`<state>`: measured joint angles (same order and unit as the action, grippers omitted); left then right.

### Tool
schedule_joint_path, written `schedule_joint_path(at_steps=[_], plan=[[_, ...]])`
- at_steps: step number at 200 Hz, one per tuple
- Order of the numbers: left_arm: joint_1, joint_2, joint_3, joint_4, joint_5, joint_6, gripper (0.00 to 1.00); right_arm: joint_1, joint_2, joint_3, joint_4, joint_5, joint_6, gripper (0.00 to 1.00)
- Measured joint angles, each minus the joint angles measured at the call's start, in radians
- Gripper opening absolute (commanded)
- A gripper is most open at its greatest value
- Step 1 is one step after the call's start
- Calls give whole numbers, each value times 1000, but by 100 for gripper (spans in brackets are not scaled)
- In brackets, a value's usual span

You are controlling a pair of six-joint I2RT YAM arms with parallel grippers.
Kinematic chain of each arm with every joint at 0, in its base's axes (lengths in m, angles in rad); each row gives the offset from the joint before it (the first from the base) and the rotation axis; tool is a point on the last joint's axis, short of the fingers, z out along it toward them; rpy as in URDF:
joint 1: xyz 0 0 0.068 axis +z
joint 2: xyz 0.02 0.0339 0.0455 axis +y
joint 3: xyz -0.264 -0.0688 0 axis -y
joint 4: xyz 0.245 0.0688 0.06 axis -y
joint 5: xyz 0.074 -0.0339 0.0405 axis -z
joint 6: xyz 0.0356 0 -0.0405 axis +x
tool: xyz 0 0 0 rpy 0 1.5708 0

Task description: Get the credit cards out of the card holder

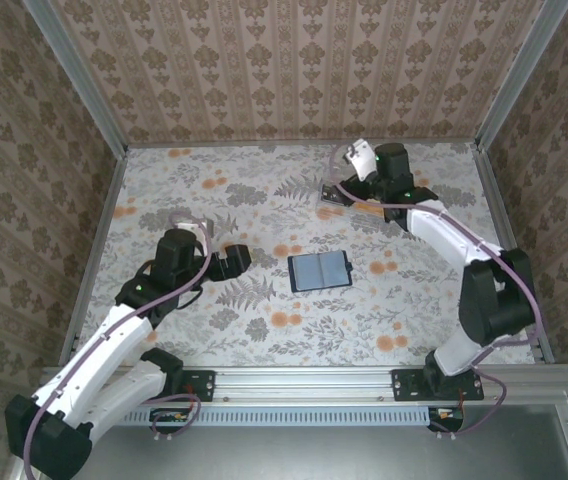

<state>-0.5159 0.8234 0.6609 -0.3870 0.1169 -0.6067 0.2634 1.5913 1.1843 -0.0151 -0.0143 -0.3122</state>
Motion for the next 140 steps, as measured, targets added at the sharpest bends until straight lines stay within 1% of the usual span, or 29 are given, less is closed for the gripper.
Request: schedule_joint_path(at_steps=[23,37,66,93,117,140], plan=[[1,0,0,-35,-61,-19,100,-11,-92,-129,56,53,107,100],[1,5,0,-59,-125,-37,100,-15,-166,-232,72,97,175,100],[2,26,-1,-97,-297,-71,100,-19,-344,-441,103,170,294,100],[14,70,-2,-104,-478,-81,100,-29,-484,-623,177,242,349,100],[31,144,19,-108,-608,-28,100,-48,-509,-733,256,298,369,100],[58,262,101,-101,-684,68,100,-74,-457,-781,348,340,379,100]])
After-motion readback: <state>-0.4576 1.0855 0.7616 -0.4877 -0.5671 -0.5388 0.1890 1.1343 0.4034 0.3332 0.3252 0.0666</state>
